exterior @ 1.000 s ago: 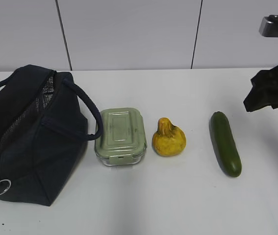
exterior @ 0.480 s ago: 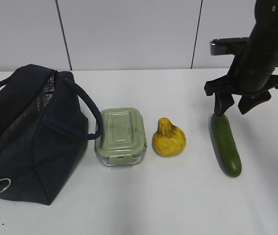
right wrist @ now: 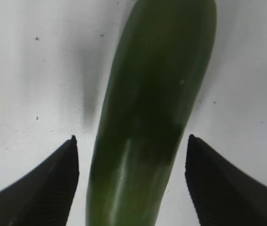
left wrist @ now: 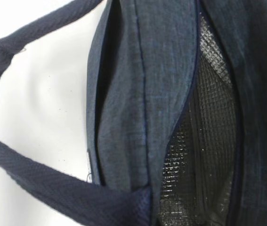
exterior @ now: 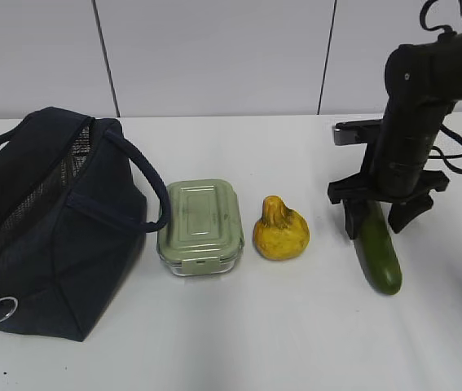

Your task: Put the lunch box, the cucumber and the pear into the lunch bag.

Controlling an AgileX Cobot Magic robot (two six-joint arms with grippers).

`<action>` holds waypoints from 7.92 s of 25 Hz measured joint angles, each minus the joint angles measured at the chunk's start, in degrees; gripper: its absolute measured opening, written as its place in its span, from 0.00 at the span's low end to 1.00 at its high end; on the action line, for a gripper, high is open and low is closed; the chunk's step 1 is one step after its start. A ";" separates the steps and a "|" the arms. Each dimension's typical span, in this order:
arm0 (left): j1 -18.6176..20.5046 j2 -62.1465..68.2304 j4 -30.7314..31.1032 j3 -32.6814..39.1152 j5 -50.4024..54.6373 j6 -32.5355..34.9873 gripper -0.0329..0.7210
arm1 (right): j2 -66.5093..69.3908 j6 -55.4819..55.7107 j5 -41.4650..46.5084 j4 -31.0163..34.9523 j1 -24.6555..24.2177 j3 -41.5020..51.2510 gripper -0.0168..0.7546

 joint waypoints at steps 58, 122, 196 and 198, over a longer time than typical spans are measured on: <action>0.05 0.00 0.14 0.00 -0.28 0.00 0.02 | 0.38 -32.64 -2.71 46.18 20.22 -25.25 0.79; 0.02 0.00 1.68 -0.05 -0.02 0.00 0.02 | 4.63 -10.64 12.72 -1.43 15.83 -19.96 0.20; 0.02 0.00 2.14 -0.05 0.46 0.00 0.02 | 8.43 -40.44 -0.82 55.61 2.53 -7.15 0.79; 0.02 0.00 2.14 -0.05 0.46 0.00 0.02 | 9.07 -40.44 -0.81 56.20 2.53 -7.15 0.79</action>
